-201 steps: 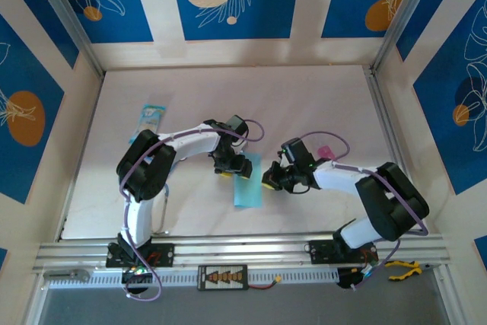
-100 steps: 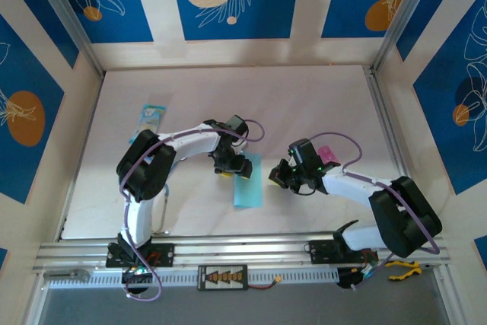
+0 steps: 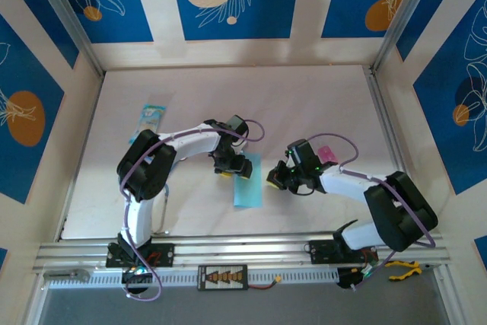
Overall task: Fold a paper plane with a square sheet of paper (pick it up from the middle)
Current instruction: Hold the square sheet of paper at the center of the table.
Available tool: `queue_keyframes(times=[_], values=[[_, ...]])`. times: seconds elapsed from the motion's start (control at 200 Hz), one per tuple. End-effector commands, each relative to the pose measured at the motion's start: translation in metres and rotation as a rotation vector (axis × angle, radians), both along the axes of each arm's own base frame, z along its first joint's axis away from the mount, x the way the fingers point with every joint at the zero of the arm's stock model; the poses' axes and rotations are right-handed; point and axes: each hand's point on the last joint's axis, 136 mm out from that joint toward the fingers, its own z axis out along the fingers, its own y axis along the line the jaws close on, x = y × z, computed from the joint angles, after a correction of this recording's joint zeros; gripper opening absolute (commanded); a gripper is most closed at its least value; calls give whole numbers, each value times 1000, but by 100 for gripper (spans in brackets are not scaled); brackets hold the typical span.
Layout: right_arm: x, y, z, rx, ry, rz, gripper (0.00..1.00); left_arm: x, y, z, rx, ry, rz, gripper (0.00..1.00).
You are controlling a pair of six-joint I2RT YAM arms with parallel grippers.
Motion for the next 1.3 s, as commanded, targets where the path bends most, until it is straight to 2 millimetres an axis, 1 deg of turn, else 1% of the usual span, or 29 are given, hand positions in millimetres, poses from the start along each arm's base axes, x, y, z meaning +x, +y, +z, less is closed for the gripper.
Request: queue_keyframes(times=[0.0,0.185,0.485,0.76,1.0,1.291], values=[[1,12,5,22,-3,46,0,14,13,-54,93,-51,-29,68],[0,10,2,2,3,29,0,14,12,-55,94,-50,-33,68],[1,10,5,2,-7,32,0,14,11,-56,85,-49,-37,69],[5,24,12,52,-31,67,0,13,11,-56,91,-45,-37,69],[8,34,10,57,-22,89,0,14,11,-57,86,-43,-33,69],[17,45,8,69,-21,99,0,13,11,-58,87,-39,-33,68]])
